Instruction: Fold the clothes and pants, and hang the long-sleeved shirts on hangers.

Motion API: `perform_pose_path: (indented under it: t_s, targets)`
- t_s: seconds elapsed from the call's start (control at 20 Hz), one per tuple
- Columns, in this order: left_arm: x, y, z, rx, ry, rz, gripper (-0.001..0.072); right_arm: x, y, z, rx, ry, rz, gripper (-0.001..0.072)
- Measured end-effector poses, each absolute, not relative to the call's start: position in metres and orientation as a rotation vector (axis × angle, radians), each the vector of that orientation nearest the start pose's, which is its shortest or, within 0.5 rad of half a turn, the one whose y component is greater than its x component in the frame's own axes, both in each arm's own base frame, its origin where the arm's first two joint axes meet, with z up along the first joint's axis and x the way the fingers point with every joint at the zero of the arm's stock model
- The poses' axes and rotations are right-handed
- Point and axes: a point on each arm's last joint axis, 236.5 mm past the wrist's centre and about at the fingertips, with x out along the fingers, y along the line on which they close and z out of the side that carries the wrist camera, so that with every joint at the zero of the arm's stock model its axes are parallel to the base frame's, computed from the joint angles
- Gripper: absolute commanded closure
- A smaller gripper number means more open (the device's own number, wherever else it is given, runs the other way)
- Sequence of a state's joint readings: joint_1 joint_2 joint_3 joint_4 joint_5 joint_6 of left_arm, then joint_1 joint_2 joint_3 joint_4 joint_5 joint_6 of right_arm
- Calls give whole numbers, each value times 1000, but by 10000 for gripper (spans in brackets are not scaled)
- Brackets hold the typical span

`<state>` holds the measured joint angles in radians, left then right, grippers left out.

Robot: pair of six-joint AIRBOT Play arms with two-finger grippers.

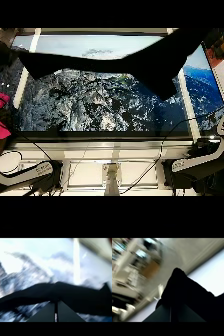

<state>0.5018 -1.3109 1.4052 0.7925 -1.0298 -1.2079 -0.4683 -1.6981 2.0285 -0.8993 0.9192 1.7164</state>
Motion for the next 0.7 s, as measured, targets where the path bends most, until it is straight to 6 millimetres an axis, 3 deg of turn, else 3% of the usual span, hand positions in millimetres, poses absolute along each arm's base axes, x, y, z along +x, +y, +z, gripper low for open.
perform_pose_path:
  t_s: [0.15, 0.3, 0.5, 0.7]
  targets:
    - [437, 103, 114, -410, 875, -60, 705, 538, -185, 171, 705, 691, -195, 694]
    - [403, 99, 68, -386, 1060, -57, 705, 500, -201, 127, 652, 888, -286, 694]
    - [360, 80, 7, -407, 1255, -85, 705, 473, -200, 101, 635, 1027, -320, 695]
    - [348, 72, -21, -413, 1296, -87, 705, 478, -188, 99, 634, 1035, -293, 695]
